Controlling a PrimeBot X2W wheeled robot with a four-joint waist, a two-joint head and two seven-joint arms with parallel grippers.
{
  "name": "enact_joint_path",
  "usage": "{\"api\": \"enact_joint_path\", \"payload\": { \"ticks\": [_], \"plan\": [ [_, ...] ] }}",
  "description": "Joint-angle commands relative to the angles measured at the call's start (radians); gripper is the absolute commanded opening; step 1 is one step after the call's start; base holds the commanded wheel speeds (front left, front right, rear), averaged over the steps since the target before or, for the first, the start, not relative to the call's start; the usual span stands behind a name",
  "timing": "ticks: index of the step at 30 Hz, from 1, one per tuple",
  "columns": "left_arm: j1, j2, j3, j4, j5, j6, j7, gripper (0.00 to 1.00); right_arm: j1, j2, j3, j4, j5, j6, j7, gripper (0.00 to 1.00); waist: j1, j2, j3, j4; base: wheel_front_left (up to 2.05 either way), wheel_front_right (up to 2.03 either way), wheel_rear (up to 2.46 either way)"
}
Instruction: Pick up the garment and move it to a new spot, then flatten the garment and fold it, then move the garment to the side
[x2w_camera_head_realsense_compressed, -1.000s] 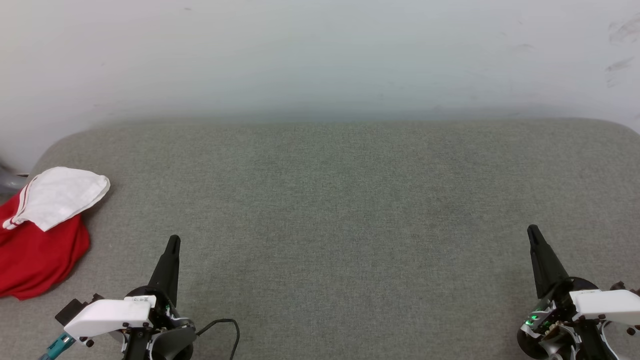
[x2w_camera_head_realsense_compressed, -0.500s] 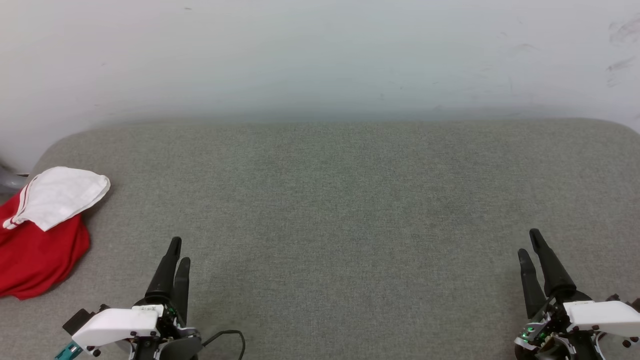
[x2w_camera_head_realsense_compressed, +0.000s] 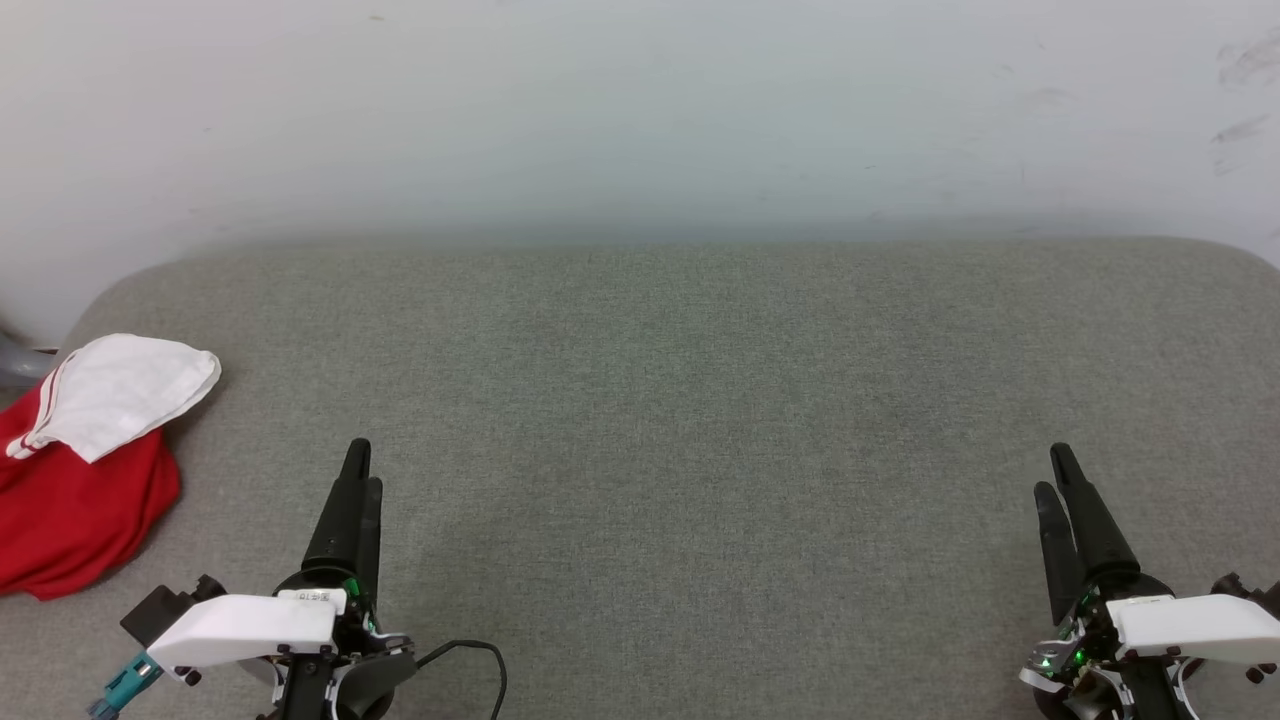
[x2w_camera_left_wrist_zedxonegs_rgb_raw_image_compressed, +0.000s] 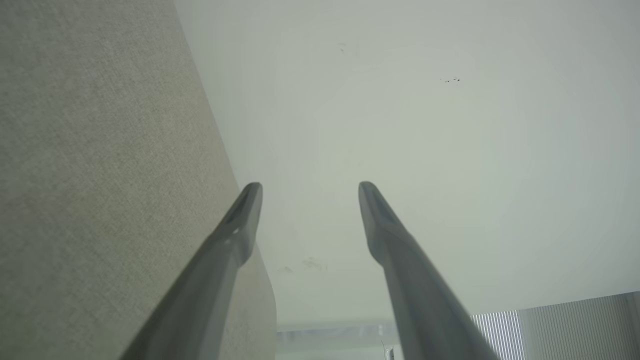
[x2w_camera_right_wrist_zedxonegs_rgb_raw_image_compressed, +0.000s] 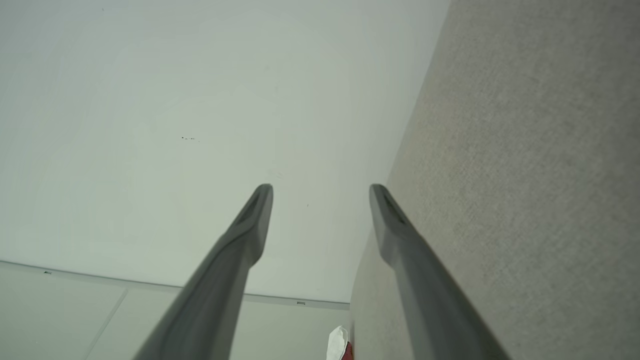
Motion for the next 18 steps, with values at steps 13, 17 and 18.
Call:
{"api": "enact_joint_path", "payload": {
  "ticks": [13,17,18],
  "plan": [
    [-0.003,0.002,-0.027,-0.061,0.218,0.0,-0.056,1.0,0.002,-0.001,-0.01,-0.069,-0.286,0.0,-0.057,1.0,0.0,0.0,-0.002,0.001,0.0,0.0,0.0],
    [-0.001,0.002,-0.033,-0.072,0.306,0.0,-0.071,1.0,0.006,0.001,-0.012,-0.083,-0.387,0.0,-0.072,1.0,0.0,0.0,-0.002,0.001,0.0,0.0,0.0],
    [0.0,0.002,-0.034,-0.075,0.332,0.0,-0.075,1.0,0.007,0.001,-0.012,-0.087,-0.414,0.0,-0.075,1.0,0.0,0.0,-0.002,0.001,0.0,0.0,0.0]
  ]
}}
